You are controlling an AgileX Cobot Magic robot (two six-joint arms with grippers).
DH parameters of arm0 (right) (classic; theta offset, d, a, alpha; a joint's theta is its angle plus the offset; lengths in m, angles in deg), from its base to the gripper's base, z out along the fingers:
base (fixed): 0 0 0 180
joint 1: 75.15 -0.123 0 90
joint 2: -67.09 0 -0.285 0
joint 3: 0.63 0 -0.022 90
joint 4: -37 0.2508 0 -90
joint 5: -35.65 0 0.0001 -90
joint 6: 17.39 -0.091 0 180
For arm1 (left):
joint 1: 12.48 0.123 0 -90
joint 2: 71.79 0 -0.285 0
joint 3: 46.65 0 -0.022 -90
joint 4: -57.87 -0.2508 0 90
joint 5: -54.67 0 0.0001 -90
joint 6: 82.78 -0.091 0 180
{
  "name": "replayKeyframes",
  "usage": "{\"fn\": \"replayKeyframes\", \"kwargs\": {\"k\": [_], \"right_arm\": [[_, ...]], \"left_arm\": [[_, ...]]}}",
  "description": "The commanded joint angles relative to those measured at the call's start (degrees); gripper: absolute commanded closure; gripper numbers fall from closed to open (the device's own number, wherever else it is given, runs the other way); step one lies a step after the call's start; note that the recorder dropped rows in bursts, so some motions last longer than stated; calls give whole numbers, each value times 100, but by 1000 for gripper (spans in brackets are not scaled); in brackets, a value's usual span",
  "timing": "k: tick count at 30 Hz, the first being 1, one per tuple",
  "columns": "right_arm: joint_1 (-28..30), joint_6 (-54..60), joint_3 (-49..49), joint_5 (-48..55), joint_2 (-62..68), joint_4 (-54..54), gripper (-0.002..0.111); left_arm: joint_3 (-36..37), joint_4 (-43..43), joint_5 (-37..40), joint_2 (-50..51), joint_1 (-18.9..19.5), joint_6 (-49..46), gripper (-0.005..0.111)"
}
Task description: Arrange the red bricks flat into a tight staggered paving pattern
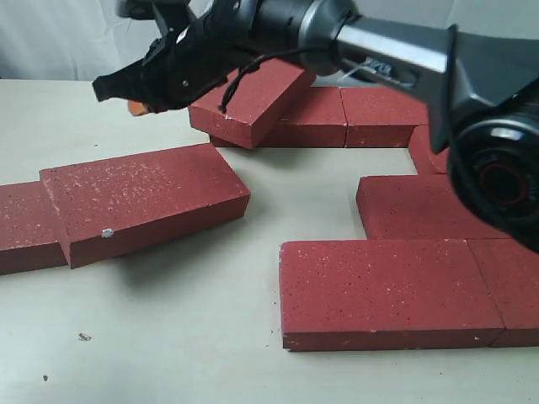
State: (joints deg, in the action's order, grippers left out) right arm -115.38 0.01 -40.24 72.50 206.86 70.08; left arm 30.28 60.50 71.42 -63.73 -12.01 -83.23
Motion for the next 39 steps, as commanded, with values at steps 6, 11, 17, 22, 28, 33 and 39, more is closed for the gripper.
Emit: {"fn": "replayKeyframes", "kwargs": {"k": [6, 11, 17, 22, 28, 33, 39], "right_arm": [[-89, 91, -849, -181, 1007, 471, 109], [-68, 91, -1070, 498, 1096, 200, 109], [18, 91, -1343, 1972, 1096, -530, 109], [79, 91, -1600, 3116, 1096, -926, 109], [92, 134, -1720, 3312, 971, -927, 109], [92, 362, -1720, 3312, 804, -901, 109], [82, 449, -1720, 3312, 477, -644, 109]], "left_arm": [[29, -19, -27, -27, -8, 0, 107], [29, -19, -27, -27, -8, 0, 107], [29, -19, -27, -27, -8, 0, 107], [29, -19, -27, -27, -8, 0, 107], [29, -19, -27, -27, -8, 0, 107], [29, -19, -27, -27, -8, 0, 107], [29, -19, -27, -27, -8, 0, 107]]}}
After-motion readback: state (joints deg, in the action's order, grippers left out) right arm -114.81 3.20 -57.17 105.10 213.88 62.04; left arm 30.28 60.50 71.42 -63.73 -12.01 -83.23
